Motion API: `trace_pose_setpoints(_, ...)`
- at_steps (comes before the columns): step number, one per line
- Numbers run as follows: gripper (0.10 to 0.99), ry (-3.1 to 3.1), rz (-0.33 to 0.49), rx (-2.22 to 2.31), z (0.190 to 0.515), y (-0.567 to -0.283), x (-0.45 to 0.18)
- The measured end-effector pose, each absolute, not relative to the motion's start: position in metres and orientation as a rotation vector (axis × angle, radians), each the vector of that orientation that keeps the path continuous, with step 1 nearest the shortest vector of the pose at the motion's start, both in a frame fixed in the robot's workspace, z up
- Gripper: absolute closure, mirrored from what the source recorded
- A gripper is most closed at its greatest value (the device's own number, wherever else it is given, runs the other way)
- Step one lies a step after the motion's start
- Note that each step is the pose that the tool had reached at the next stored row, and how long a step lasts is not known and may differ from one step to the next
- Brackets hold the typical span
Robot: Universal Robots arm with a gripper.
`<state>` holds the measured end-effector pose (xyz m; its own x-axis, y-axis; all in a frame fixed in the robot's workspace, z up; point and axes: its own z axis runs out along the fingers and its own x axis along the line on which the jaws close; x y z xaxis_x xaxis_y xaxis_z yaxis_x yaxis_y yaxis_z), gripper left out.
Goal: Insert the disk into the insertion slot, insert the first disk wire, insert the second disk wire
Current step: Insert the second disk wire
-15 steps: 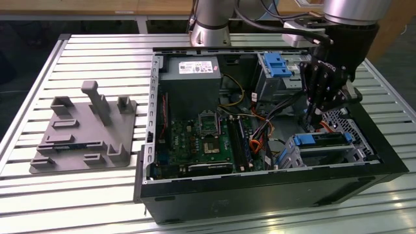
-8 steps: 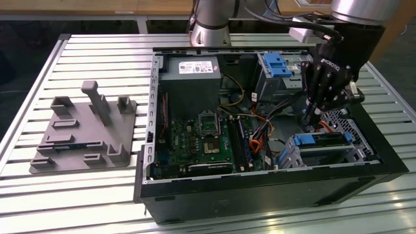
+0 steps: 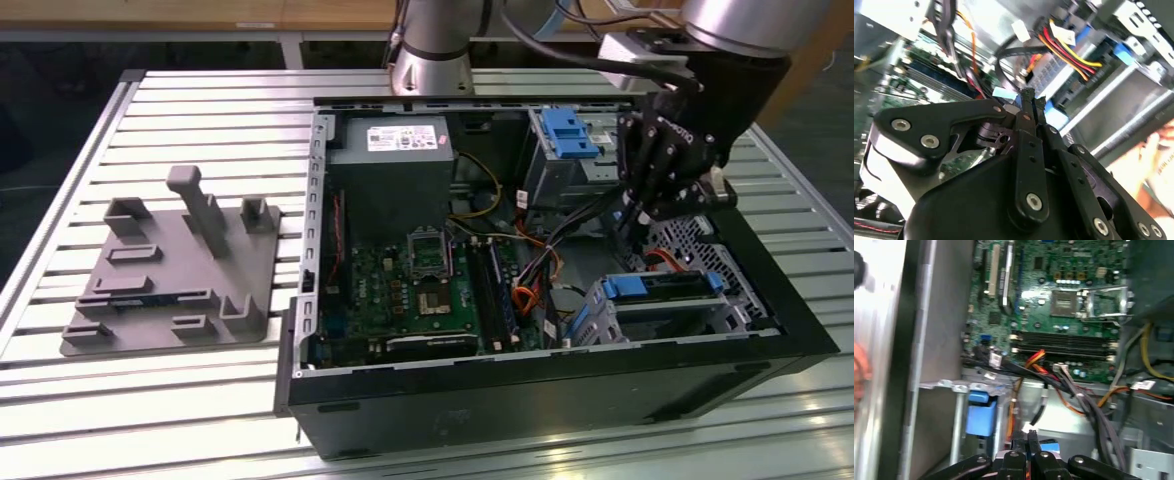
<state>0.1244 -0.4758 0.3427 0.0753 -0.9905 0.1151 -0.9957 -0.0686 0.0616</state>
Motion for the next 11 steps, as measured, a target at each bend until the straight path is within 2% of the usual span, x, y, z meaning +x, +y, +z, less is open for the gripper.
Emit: trace_pose_setpoints(11,0.941,-2.064,0.037,2.21,0.3426,-0.4766,0.1305)
